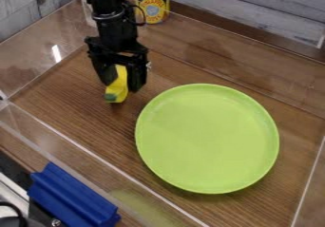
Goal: Put the banana in the green plate
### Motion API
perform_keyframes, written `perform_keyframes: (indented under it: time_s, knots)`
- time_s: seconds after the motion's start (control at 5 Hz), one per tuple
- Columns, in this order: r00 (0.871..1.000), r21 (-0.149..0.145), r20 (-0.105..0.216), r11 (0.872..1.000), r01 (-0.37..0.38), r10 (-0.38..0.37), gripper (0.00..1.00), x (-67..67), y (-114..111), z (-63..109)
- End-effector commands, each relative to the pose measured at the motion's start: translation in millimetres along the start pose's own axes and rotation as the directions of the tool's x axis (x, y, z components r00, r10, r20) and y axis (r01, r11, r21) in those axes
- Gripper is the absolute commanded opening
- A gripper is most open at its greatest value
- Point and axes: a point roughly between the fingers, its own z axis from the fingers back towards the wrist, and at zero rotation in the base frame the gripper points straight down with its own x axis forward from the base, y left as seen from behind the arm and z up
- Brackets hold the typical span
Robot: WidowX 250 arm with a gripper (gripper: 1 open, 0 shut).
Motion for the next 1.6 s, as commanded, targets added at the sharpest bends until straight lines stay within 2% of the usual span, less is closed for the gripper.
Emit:
perform_keyframes:
  time_s: [0.0, 0.2, 0.4, 0.8, 1.0, 1.2, 1.4]
  knots:
    - [1.0, -0.007, -0.004, 1.0, -0.004, 0.004, 1.0, -2.8, 4, -3.8]
    - [1.0, -0.01, -0.002, 1.0, -0.001, 0.001, 0.0, -2.2, 4, -7.2]
    - [1.0, -0.002, -0.003, 1.0, 0.001, -0.001, 0.0, -3.0, 2, -2.6]
    - [1.0, 0.036, 0.001, 0.999, 0.003, -0.003, 0.0, -7.6, -12, 27.9]
    - [1.0, 0.053, 0.024, 0.999, 0.001, -0.002, 0.0, -12.2, -30, 60.4]
    - [0.999, 0.054, 0.033, 0.999, 0.003, -0.005, 0.0, -21.6, -56, 87.6]
    - [0.999, 0.047, 0.032, 0.999, 0.016, -0.018, 0.0, -34.1, -80, 102.0]
